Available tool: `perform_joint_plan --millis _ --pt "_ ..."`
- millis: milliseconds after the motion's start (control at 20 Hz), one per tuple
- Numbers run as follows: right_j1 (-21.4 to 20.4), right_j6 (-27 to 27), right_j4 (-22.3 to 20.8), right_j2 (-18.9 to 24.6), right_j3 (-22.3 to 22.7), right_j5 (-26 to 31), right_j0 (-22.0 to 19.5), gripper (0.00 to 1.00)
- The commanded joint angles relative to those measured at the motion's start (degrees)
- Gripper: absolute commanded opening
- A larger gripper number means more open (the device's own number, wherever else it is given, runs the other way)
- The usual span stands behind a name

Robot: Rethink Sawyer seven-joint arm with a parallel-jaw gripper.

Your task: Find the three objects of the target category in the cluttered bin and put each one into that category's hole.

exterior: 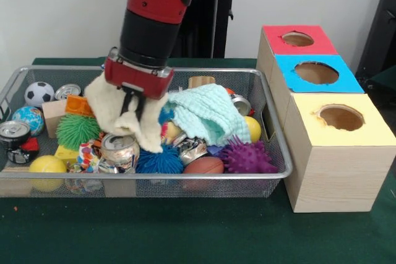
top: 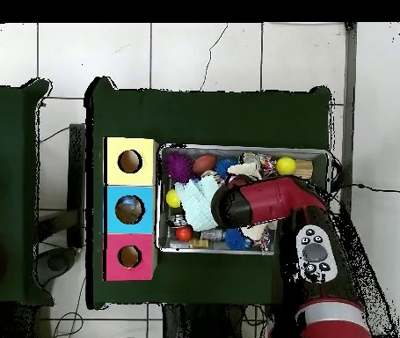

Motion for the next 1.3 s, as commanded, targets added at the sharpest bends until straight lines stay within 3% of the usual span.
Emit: perform_joint_plan --millis 50,300,450,550,650,750,950,1050,1150,1300 --pt "8.1 6.7 -10.2 -9.7 -10.3 -7.7 4.4 0.0" --pt "12.2 12.5 -13.4 -19.6 -15.5 -13.0 8.4 0.0" --pt "16.1 18.1 -14.2 -28.1 -19.1 -16.2 12.3 0.0" --pt "19.2 20.6 -13.2 -33.2 -21.1 -19.1 14.0 0.0" --pt "20.8 19.4 -10.6 -35.5 -21.8 -21.1 13.9 0.0" --pt "19.9 15.4 -8.8 -34.1 -21.4 -21.1 12.4 0.0" --pt "12.0 0.5 -6.4 -19.7 -15.9 -13.1 3.3 0.0" --pt "10.2 -5.4 -4.4 -13.5 -13.9 -8.0 -1.3 0.0" --pt "10.7 -8.2 -2.8 -9.5 -13.4 -5.0 -4.5 0.0" --pt "11.3 -8.4 -3.1 -7.6 -13.7 -5.0 -6.0 0.0"
